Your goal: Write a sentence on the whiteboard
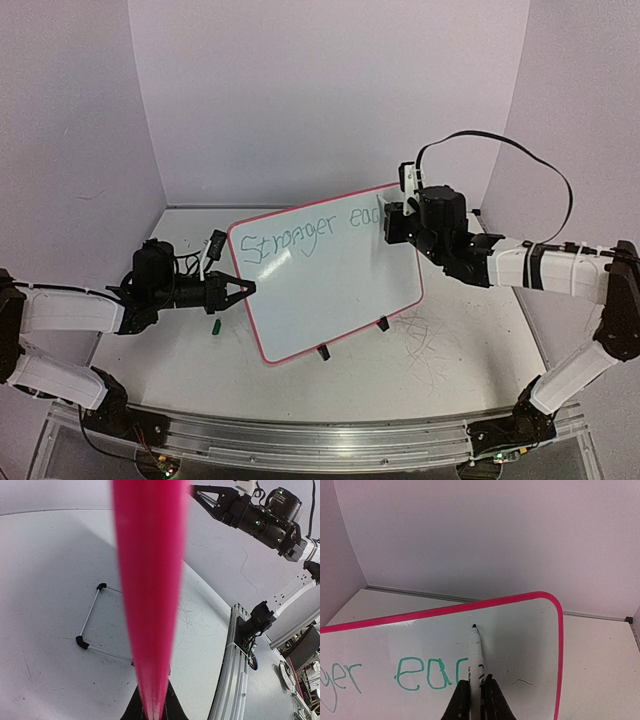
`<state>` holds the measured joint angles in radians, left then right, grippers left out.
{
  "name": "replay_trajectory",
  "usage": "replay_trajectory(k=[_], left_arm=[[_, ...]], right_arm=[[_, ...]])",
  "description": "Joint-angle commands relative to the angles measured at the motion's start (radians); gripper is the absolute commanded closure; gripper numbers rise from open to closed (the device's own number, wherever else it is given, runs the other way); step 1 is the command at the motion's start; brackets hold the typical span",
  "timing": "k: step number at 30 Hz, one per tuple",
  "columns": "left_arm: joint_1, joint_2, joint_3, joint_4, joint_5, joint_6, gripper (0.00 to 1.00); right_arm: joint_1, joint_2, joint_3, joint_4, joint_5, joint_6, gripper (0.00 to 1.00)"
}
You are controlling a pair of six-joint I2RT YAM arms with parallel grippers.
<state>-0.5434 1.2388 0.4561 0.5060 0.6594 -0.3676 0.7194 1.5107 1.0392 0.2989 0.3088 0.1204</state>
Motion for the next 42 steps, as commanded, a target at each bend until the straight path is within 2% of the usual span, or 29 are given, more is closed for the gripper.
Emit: replay_trajectory(k=[1, 26, 42], left_arm=[[0.006, -0.019, 0.005, 0.003, -0.034, 0.063, 1.00], [0.005, -0.018, 0.009, 0.003, -0.030, 0.059, 1.00], [0.005, -0.019, 0.011, 0.002, -0.032, 0.056, 1.00]], right_arm=[[-0.008, 0.027, 0.045, 0.030, 0.014, -0.010, 1.00], [-0.006, -0.073, -0.151, -0.033, -0.055, 0.076, 1.00], [-0.007, -0.017, -0.056, -0.001, -0.003, 0.029, 1.00]])
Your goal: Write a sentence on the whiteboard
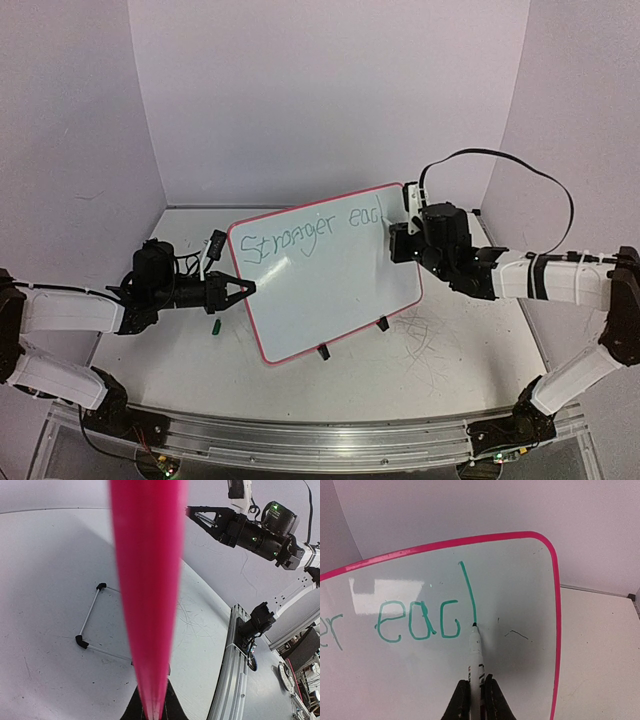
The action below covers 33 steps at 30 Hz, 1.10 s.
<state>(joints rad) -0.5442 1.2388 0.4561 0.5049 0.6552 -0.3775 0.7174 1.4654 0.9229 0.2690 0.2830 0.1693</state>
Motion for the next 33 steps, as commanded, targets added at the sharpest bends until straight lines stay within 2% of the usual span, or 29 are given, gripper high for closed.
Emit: replay_trajectory(k=[1, 15, 28, 33], left_arm=[[0.006, -0.019, 0.010, 0.003, -0.028, 0.066, 1.00], [0.006, -0.020, 0.008, 0.003, -0.029, 0.068, 1.00], [0.007, -0.019, 0.006, 0.001, -0.031, 0.071, 1.00], [0.007, -0.017, 0.007, 0.001, -0.031, 0.071, 1.00]], right_arm=[[-0.005, 0.033, 0.067, 0.032, 0.025, -0.021, 1.00], [-0.005, 0.052, 0.085, 0.026, 0.112, -0.007, 1.00], [-0.005, 0.003, 0.018, -0.055, 0.038, 0.016, 1.00], [-0.005, -0.011, 0.007, -0.068, 0.071, 0.013, 1.00]])
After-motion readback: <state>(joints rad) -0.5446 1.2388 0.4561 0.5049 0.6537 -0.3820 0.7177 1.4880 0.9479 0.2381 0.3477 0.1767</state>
